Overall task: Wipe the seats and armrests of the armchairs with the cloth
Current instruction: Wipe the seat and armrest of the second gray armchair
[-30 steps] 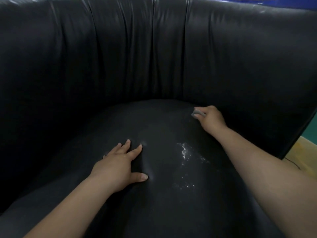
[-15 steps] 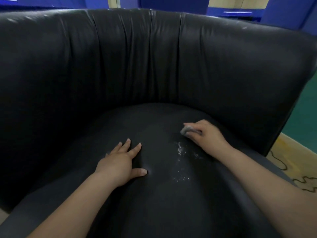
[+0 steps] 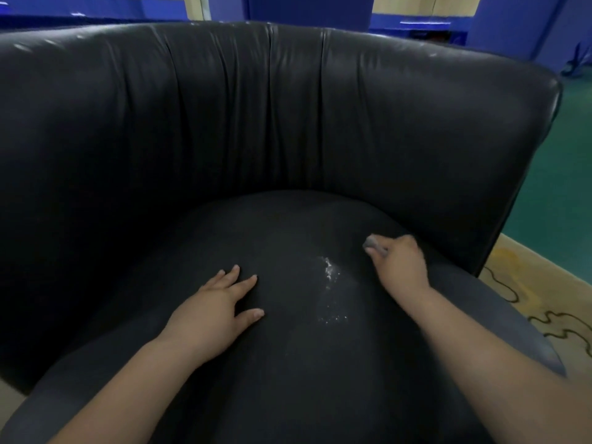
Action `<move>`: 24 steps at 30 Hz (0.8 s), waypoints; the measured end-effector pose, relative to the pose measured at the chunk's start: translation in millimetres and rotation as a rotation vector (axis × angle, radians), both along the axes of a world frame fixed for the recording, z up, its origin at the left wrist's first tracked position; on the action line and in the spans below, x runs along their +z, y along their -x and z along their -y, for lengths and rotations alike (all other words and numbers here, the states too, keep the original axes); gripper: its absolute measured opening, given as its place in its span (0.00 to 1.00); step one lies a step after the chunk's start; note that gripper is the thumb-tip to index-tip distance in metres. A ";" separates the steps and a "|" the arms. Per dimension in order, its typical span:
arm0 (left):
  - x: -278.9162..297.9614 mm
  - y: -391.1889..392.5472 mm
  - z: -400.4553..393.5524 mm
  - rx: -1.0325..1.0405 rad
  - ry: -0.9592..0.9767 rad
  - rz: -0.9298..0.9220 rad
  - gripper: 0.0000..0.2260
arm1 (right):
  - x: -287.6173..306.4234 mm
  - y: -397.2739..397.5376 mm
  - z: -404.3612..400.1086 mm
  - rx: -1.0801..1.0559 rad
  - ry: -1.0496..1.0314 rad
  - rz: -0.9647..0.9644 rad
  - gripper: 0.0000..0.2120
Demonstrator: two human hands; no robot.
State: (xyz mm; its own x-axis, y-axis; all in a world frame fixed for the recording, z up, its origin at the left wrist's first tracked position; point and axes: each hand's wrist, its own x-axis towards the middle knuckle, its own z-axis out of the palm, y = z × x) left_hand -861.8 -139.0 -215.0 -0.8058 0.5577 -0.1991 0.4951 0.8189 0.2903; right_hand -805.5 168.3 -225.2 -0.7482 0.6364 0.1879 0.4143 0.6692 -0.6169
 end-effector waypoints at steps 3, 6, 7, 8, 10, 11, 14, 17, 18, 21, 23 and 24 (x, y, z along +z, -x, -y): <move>-0.2 -4.8 -1.3 -0.001 0.027 -0.014 0.30 | -6.5 9.2 43.7 -0.027 0.022 0.022 0.13; 3.6 -3.1 -3.7 0.002 0.052 0.005 0.30 | -9.6 20.7 75.0 0.259 0.132 -0.094 0.13; 4.9 -1.3 -3.7 0.001 0.060 0.011 0.30 | -6.6 22.3 74.0 0.323 0.178 -0.137 0.13; 5.5 0.2 -3.2 -0.002 0.065 0.017 0.30 | -4.7 24.1 65.2 0.324 0.204 -0.193 0.13; 3.7 1.1 -2.8 -0.010 0.061 0.015 0.30 | -2.8 24.8 35.5 0.165 0.124 -0.210 0.13; 1.7 0.6 -2.5 -0.010 0.055 0.008 0.30 | -2.7 23.2 22.2 0.076 0.072 -0.151 0.14; -3.4 -2.3 -2.5 -0.003 0.045 -0.014 0.30 | -9.3 19.5 29.3 -0.030 0.146 -0.034 0.16; -1.6 -2.5 -3.1 -0.004 0.037 -0.016 0.30 | -12.5 21.5 84.0 0.244 0.108 -0.066 0.14; 0.2 -2.7 -2.4 -0.009 0.032 -0.014 0.30 | -10.3 20.2 96.8 0.377 0.099 -0.079 0.14; 6.3 -3.3 5.1 -0.032 -0.001 0.010 0.29 | 6.4 17.2 86.8 0.446 0.227 -0.170 0.14; 9.4 -4.9 16.6 -0.029 -0.007 0.030 0.28 | 12.9 13.5 57.5 0.234 0.173 -0.175 0.14; 9.8 -6.4 23.7 -0.020 0.001 0.033 0.29 | 11.6 8.6 46.7 0.142 0.122 -0.122 0.14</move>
State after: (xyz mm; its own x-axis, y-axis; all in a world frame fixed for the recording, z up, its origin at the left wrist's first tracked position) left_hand -855.4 -162.7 -205.2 -0.7873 0.5737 -0.2259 0.5018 0.8090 0.3060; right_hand -814.1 121.5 -213.7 -0.8086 0.5495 0.2104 0.2384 0.6329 -0.7366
